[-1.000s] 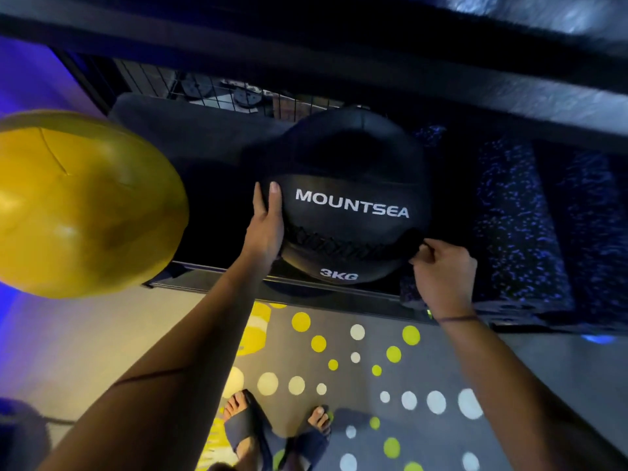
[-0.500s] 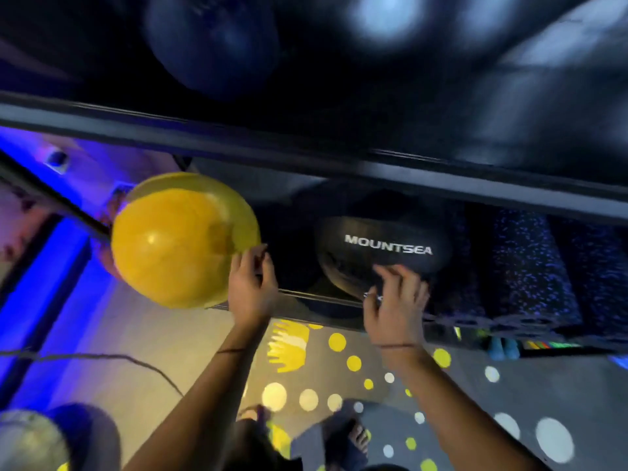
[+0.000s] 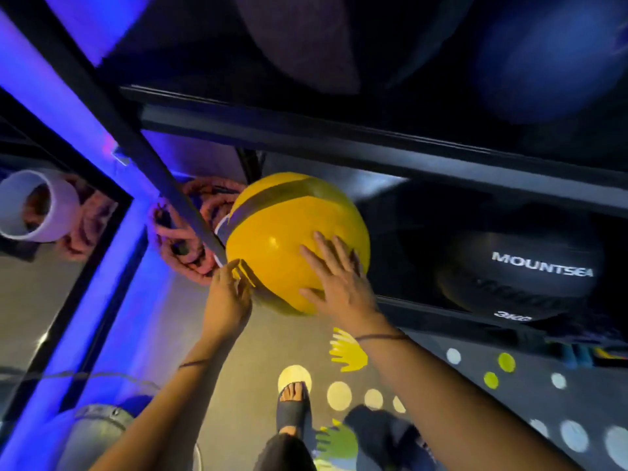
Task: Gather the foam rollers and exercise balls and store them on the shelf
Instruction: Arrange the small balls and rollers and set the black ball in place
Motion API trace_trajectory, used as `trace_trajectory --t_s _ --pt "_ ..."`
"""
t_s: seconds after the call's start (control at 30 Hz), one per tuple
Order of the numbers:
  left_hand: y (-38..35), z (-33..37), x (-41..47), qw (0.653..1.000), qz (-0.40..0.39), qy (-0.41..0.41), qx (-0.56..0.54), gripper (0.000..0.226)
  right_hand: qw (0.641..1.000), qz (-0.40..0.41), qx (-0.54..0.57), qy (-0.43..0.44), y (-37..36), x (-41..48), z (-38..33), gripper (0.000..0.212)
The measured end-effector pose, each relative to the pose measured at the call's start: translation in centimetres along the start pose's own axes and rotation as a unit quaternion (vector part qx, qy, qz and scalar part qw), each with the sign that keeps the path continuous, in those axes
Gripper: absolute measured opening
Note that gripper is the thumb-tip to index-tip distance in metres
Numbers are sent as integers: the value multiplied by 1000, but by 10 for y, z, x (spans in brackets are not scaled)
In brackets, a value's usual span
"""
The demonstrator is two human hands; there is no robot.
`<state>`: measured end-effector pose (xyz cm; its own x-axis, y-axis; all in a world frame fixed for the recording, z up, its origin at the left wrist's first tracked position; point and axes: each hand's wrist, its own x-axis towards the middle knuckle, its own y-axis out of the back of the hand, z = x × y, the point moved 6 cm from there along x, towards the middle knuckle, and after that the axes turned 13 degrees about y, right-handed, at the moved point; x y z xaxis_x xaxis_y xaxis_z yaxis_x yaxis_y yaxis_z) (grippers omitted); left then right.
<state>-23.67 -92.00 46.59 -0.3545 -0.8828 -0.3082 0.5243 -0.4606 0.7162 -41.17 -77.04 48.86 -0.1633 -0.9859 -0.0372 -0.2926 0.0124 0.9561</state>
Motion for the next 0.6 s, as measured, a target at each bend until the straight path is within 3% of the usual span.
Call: trace_trajectory --t_s 0.17,0.23,0.47,0.6 --pt "6 15 21 996 -91 -25 -1 49 978 28 24 -207 29 6 66 64" --pt "-2 27 32 993 -115 -33 19 56 953 37 49 -296 49 4 92 69" --pt "-40 67 63 977 -213 8 -31 50 907 169 170 -345 61 10 129 58" --pt "-55 79 83 965 -251 54 -47 43 883 153 244 -370 49 4 132 104"
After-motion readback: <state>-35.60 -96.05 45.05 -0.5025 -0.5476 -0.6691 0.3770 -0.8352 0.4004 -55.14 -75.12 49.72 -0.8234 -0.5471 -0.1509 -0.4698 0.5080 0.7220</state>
